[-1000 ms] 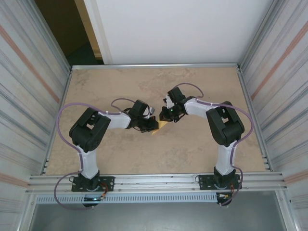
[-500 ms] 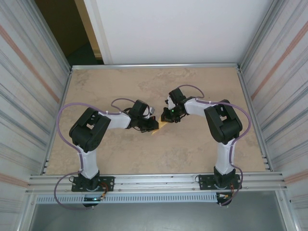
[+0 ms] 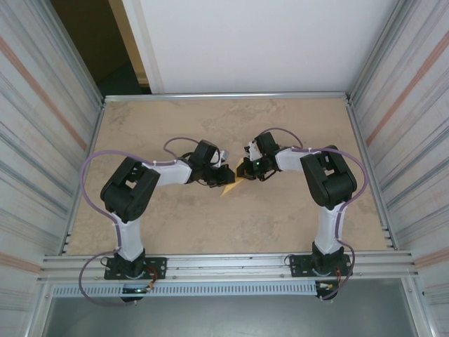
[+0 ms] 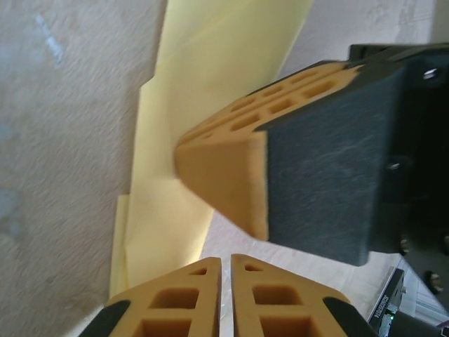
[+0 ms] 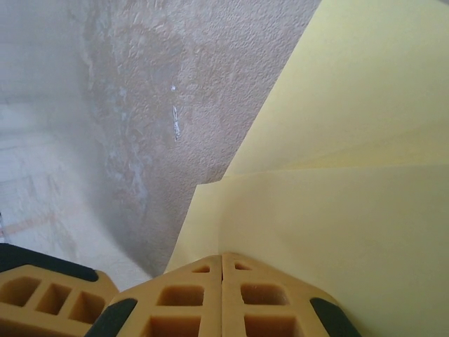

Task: Fold a paper plane with a square sheet of paper (pick it up from the middle)
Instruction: Fold the wing for the fifth time at the center of the table.

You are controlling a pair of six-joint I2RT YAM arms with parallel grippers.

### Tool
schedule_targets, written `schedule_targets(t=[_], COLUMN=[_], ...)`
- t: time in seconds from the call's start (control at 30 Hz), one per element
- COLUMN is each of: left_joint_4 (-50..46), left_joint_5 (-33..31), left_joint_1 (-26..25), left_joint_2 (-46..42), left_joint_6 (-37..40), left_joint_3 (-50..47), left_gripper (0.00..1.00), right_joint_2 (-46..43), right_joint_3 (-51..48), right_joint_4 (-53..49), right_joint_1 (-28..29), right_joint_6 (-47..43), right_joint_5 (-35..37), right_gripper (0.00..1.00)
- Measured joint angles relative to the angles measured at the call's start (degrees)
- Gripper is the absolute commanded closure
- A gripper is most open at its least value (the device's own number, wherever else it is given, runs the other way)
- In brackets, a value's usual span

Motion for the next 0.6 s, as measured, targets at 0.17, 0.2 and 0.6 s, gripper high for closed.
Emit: schedule_targets(t=[0.17, 0.2, 0.6], left_joint_4=[-2.4, -3.0, -8.6], left_joint_5=[-0.2, -0.3, -0.8], left_joint_1=[0.0, 0.0, -0.7], left_joint_2=[0.0, 0.0, -1.9], left_joint_6=[1.4, 1.6, 3.0], left_joint_3=[1.2, 1.2, -0.1], left_gripper=[0.89, 0.90, 0.90], right_joint_2=[0.0, 0.0, 0.4], right_joint_3=[-0.1, -0.1, 0.2], right_joint_4=[0.2, 0.2, -0.2], right_joint_1=[-0.1, -0.1, -0.3], right_joint_6=[-0.1, -0.1, -0.1], right_joint_5=[-0.2, -0.2, -0.5], right_gripper=[0.94, 0.94, 0.95])
